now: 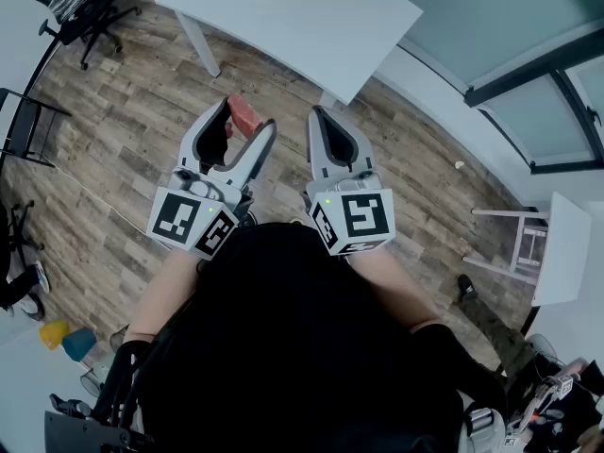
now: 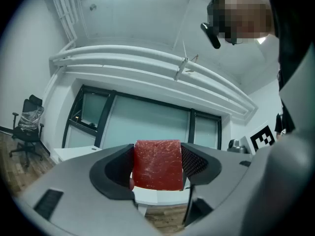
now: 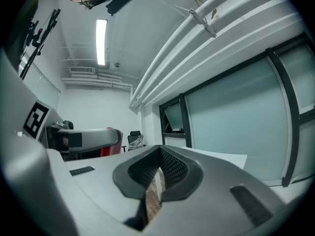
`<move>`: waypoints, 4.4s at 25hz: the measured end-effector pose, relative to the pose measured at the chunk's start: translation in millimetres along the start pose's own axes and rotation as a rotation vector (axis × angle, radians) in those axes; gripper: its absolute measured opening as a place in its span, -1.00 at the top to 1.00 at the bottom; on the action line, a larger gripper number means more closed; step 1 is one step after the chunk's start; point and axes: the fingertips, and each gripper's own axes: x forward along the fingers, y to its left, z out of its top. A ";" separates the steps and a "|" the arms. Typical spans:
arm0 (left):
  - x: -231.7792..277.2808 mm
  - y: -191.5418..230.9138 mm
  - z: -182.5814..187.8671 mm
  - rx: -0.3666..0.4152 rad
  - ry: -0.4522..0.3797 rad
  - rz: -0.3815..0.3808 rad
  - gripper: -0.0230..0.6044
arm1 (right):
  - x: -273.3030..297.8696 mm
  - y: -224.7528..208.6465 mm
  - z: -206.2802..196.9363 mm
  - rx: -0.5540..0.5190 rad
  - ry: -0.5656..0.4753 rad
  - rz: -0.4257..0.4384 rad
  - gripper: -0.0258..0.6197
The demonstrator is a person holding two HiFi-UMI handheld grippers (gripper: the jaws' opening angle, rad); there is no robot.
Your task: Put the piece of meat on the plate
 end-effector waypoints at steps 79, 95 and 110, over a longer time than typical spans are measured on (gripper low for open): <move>393.0 419.5 -121.8 -0.110 0.407 0.022 0.00 | 538.9 -186.6 -125.8 0.079 0.380 0.030 0.91; 445.4 475.5 -227.4 0.107 0.675 -0.085 0.00 | 586.4 -207.9 -227.9 0.256 0.560 -0.076 0.91; 462.1 460.4 -268.6 0.310 0.885 -0.230 0.00 | 590.1 -230.1 -258.6 0.328 0.587 -0.135 0.91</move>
